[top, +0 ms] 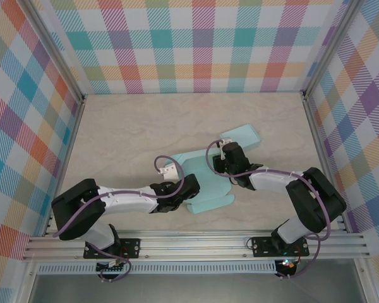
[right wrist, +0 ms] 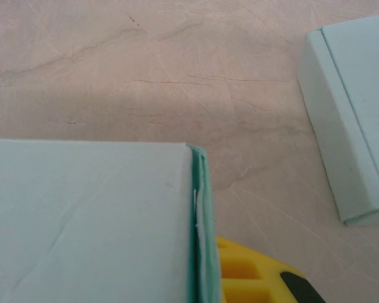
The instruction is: Fold the paper box
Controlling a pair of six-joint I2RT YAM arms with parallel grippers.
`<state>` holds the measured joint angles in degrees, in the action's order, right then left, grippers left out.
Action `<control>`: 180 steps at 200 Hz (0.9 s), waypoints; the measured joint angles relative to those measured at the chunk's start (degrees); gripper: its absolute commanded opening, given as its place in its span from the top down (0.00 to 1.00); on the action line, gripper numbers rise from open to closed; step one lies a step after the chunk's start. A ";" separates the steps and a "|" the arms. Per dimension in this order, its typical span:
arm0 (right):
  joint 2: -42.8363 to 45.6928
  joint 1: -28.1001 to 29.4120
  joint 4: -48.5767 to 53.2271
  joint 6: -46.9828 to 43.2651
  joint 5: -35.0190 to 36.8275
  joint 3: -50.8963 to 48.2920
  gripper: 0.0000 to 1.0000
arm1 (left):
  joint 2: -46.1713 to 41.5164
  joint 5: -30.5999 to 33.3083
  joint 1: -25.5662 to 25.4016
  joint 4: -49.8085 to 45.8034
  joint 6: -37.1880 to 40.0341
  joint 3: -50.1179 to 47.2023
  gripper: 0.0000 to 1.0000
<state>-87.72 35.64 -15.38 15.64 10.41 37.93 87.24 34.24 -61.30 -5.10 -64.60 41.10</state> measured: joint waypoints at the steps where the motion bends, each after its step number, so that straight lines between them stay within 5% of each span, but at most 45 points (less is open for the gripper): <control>1: 0.00 0.00 0.00 0.00 0.00 0.00 1.00 | 0.07 0.00 0.00 0.02 0.07 0.04 0.19; 108: 0.00 0.00 -0.04 0.00 0.50 0.00 1.00 | 0.46 1.86 -0.11 0.83 5.51 3.96 0.45; 180: -0.72 0.02 -0.37 0.00 0.24 0.00 1.00 | 4.15 3.41 -0.04 0.68 8.48 7.76 0.44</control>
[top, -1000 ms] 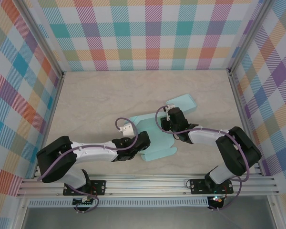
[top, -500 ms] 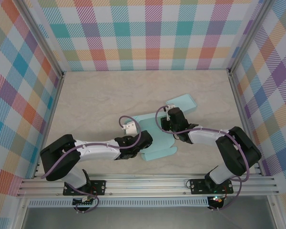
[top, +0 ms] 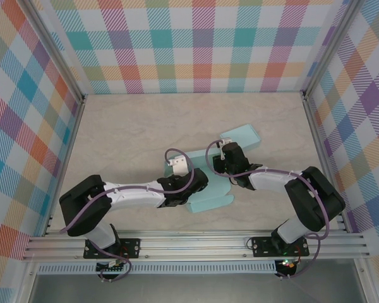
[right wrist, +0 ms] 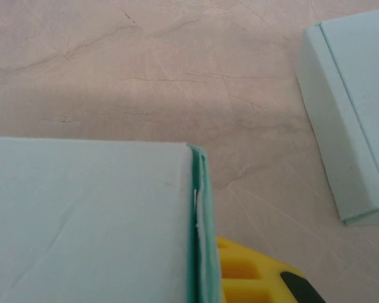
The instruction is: Fold the paper box
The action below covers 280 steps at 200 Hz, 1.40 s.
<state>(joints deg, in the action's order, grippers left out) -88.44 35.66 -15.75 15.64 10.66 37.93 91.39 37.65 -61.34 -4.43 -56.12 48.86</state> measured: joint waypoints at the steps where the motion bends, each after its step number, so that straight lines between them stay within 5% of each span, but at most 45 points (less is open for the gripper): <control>1: -0.02 0.00 0.00 0.00 0.00 0.00 1.00 | 0.04 0.00 0.00 0.00 0.02 0.02 0.44; 91: -0.39 -0.04 0.00 0.02 0.44 0.00 1.00 | 3.26 -2.36 0.31 -0.39 5.75 2.93 0.34; 184: -0.39 0.02 0.02 0.02 -0.22 0.00 1.00 | -21.49 -9.35 -3.89 -4.37 11.89 -2.99 0.32; 244: -0.39 0.07 0.02 0.04 -1.03 0.00 1.00 | -37.05 6.14 -2.73 -16.61 10.47 -5.57 0.38; 280: -0.39 0.07 0.00 0.26 -2.32 0.00 1.00 | -47.08 13.60 3.82 -23.63 5.95 -9.88 0.39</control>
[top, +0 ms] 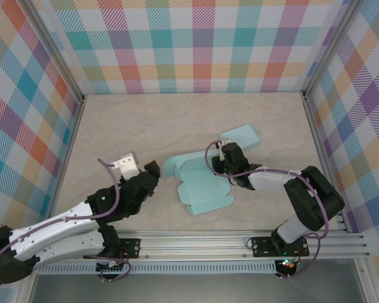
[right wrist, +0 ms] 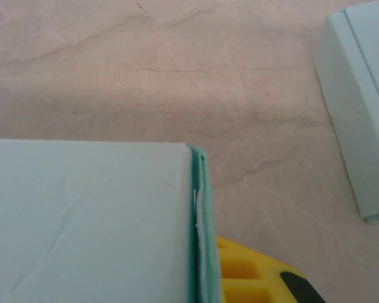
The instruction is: Fold the paper box
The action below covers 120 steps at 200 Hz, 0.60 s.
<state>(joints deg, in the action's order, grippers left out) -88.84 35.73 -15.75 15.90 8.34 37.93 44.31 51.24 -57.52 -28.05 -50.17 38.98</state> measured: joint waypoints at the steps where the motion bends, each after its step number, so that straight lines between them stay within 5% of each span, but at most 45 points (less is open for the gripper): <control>1: 0.00 0.00 0.00 0.00 -0.02 0.00 1.00 | -0.35 0.11 0.50 -0.11 0.00 -0.26 0.39; 52: -0.76 0.00 0.15 0.90 -1.42 0.00 1.00 | -1.95 -5.14 9.75 1.68 -0.81 -10.21 0.38; 120: -1.40 0.00 0.20 1.68 -2.45 0.22 1.00 | 20.22 -14.16 13.77 14.82 4.98 -9.05 0.37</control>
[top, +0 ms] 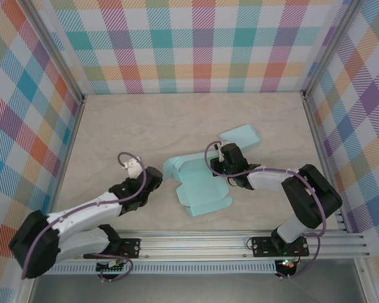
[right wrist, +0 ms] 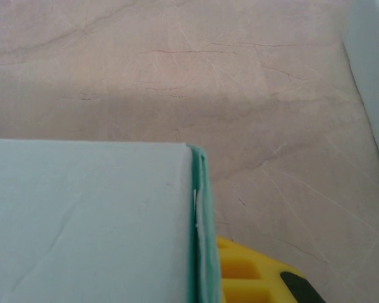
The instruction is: Fold the paper box
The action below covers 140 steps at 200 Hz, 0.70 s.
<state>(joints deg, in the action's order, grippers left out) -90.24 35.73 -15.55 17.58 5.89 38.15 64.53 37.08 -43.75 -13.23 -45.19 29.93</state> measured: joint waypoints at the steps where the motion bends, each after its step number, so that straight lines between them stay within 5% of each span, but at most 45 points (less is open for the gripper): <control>1: 0.00 0.00 0.02 0.00 0.00 0.00 1.00 | 0.31 -0.13 0.02 0.02 0.09 0.11 0.37; 30: -0.07 0.00 0.26 0.00 0.04 0.50 1.00 | 6.62 -4.76 0.17 5.09 3.43 3.45 0.36; 140: -1.97 -0.04 1.36 -0.02 0.68 2.71 1.00 | 8.37 -13.55 -5.38 11.10 7.85 4.70 0.33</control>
<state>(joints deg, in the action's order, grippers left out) -92.20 35.68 -14.20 17.56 6.57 40.86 72.90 23.53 -49.12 -2.13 -37.34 34.63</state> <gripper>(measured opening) 0.114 0.666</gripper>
